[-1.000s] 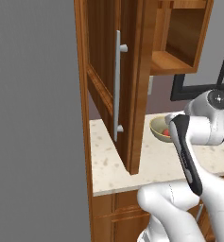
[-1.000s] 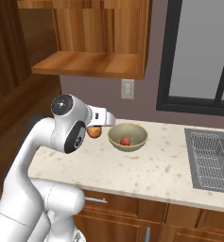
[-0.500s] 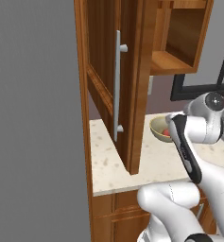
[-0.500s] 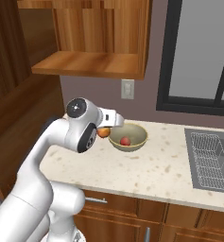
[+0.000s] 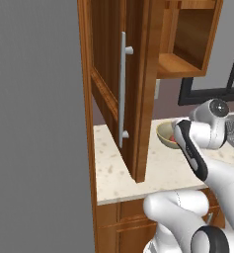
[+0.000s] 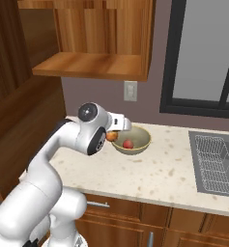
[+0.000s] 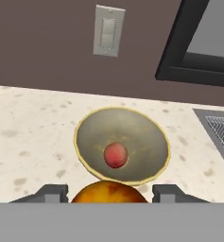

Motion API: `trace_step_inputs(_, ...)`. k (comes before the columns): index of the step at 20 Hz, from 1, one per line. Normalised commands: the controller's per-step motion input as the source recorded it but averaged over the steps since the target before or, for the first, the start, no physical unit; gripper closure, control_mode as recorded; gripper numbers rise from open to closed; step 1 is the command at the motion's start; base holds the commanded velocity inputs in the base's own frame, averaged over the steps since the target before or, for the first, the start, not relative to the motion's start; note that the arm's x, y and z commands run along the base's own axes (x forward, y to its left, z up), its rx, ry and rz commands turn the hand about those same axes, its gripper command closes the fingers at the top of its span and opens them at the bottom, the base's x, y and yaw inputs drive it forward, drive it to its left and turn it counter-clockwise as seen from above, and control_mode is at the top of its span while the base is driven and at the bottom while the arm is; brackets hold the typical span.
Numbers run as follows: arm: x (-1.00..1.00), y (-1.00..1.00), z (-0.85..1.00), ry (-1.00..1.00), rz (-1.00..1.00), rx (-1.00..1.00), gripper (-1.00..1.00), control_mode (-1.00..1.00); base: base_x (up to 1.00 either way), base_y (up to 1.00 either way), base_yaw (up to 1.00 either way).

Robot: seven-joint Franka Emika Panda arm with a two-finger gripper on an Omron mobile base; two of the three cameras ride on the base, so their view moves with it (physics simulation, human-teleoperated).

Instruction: Pick the peachs from the cabinet and place them in one bowl. Pick the squash from the sink and place it in the other bowl.

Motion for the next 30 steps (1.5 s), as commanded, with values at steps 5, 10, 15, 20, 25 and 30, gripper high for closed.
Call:
trace_step_inputs(5, 0.03, -0.15, -0.41, 0.00, 0.00, 0.00, 1.00, -1.00, 0.00, 0.00, 0.00)
trace_step_inputs(10, 0.05, -0.09, -0.33, 0.00, 0.00, 0.00, 1.00, -1.00, 0.00, 0.00, 0.00)
trace_step_inputs(15, 0.18, 0.00, -0.04, 0.00, 0.00, 0.00, 1.00, -1.00, 0.00, 0.00, 0.00)
trace_step_inputs(20, 0.35, 0.00, 0.00, 0.00, 0.00, 0.00, 1.00, -1.00, 0.00, 0.00, 0.00)
trace_step_inputs(25, 0.47, 0.00, -0.01, 0.00, 0.00, 0.00, 1.00, -1.00, 0.00, 0.00, 0.00)
trace_step_inputs(30, 0.49, -0.04, -0.19, 0.00, 0.00, 0.00, 1.00, -1.00, 0.00, 0.00, 0.00)
